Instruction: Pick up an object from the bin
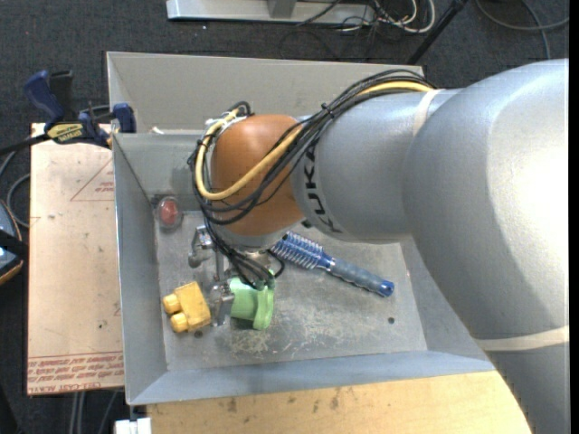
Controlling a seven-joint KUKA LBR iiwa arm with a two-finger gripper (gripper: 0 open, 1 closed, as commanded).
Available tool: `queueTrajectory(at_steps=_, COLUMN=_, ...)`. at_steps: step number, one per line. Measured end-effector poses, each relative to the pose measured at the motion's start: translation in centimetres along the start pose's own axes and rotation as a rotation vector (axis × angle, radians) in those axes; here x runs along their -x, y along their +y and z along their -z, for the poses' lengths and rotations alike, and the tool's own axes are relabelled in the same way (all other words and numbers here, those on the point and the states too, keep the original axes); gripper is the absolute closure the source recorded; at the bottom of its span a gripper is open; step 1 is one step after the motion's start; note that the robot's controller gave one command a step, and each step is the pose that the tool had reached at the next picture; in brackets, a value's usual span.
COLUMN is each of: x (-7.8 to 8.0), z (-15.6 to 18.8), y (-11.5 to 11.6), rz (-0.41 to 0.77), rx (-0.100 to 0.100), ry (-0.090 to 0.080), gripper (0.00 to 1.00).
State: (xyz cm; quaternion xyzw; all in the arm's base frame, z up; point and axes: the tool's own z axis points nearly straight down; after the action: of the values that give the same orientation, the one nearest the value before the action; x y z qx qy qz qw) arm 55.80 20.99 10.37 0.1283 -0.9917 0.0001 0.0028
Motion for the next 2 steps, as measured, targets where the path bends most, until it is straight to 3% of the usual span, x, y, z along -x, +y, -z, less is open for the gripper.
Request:
queueTrajectory(at_steps=1, x=0.10, z=-2.91, y=1.25, rz=-0.121, rx=0.001, ry=-0.010, gripper=0.00)
queueTrajectory(at_steps=2, x=0.31, z=-2.57, y=1.28, rz=-0.124, rx=0.005, ry=-0.017, gripper=1.00)
